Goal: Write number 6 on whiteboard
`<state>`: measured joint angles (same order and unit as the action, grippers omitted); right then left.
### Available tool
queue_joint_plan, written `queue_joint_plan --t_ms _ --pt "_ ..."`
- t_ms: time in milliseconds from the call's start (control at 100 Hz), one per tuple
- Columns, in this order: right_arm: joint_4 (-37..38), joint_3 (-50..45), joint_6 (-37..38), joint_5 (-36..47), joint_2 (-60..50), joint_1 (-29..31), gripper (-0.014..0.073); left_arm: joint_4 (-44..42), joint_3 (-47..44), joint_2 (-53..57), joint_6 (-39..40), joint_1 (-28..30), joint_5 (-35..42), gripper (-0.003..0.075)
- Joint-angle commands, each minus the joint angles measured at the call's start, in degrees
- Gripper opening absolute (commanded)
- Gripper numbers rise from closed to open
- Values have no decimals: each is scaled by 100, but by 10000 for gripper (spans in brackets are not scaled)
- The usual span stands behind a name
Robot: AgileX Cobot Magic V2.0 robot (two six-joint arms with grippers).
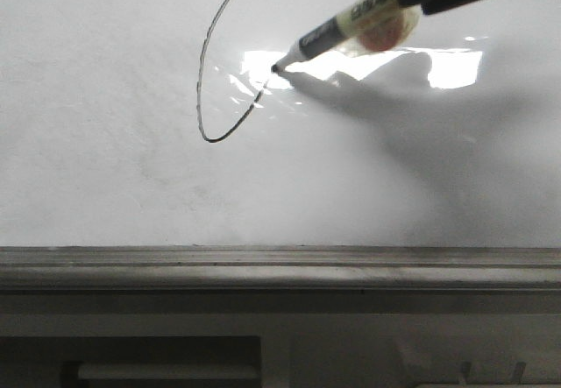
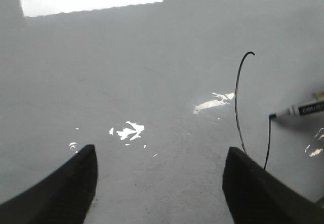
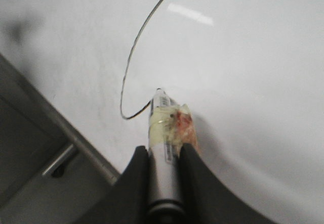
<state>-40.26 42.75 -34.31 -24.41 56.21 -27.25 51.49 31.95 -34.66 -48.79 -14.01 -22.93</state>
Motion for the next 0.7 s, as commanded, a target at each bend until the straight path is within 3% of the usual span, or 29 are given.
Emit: queue_joint_plan --t_ms 0,190,400,690 --pt "81 215 14 777 -61 129 -45 201 150 3 46 14 285 473" --pt "-30 696 3 491 422 47 -45 201 150 3 46 14 285 473" --pt "-30 1227 -137 12 934 -510 -45 201 150 3 46 14 285 473" --pt "145 1400 -211 -1526 538 -640 -45 221 150 3 -146 4 -54 473"
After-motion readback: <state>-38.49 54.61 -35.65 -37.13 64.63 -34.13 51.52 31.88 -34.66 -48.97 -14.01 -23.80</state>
